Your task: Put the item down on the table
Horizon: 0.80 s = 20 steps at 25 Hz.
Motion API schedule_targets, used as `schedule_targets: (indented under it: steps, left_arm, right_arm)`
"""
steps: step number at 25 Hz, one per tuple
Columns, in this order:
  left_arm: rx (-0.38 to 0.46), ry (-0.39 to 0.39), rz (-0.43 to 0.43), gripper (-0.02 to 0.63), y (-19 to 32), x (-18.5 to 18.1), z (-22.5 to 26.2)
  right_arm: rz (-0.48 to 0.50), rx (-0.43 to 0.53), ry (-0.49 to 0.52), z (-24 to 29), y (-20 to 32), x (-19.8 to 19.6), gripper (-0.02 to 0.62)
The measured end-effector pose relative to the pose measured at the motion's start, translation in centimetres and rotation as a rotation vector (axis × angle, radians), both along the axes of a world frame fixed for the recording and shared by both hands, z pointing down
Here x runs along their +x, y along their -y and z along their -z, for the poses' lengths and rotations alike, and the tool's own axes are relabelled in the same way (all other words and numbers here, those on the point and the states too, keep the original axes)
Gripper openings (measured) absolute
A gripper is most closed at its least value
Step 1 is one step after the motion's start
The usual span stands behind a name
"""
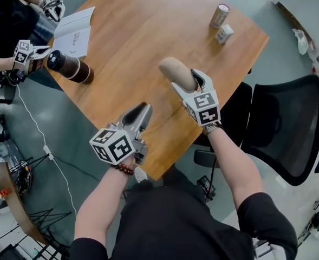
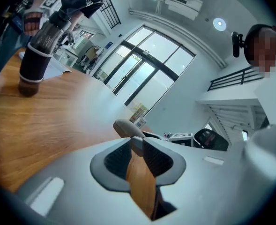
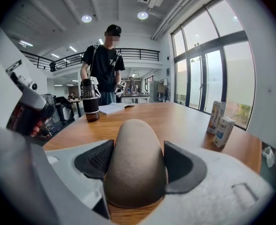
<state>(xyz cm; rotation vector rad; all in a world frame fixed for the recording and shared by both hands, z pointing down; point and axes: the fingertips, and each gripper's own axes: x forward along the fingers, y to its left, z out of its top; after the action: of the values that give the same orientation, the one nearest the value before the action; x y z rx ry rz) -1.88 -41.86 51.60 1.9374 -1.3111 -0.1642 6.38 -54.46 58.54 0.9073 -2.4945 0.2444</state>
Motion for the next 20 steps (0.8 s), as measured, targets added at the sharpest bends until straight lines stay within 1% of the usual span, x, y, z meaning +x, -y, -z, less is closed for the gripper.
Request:
schedule_targets:
  steps: [2, 4, 6, 12, 16, 18, 20]
  left_arm:
    - [-0.002, 0.047, -0.008, 0.041, 0.1, 0.0, -0.4]
    - [-0.005, 0.082, -0.012, 0.010, 0.2, -0.1, -0.7]
    - [-0.013, 0.105, -0.015, 0.009, 0.2, -0.1, -1.1]
    - [-0.031, 0.129, -0.008, 0.009, 0.4, -0.5, -2.1]
    - [-0.033, 0.141, -0.013, 0.009, 0.5, -0.4, -2.2]
    - [-0.029, 0.148, -0.014, 0.009, 0.7, -0.6, -2.1]
    - [-0.026, 0.154, -0.015, 0.009, 0.7, -0.7, -2.0]
  right_arm:
    - [0.014, 0.005, -0.022, -1.1, 0.9, -0.2, 0.321]
    - [0.024, 0.005, -0.039, -2.2, 1.6, -0.5, 0.321]
    - [0.031, 0.004, -0.054, -3.1, 2.1, -0.7, 0.321]
    - [0.063, -0.007, -0.089, -5.3, 2.7, -1.3, 0.324]
    - [0.088, 0.023, -0.115, -5.9, 2.5, -1.5, 0.332]
    - [0.092, 0.030, -0.132, -6.1, 2.4, -1.6, 0.339]
    - [0.095, 0.028, -0.147, -6.3, 2.1, -1.7, 0.373]
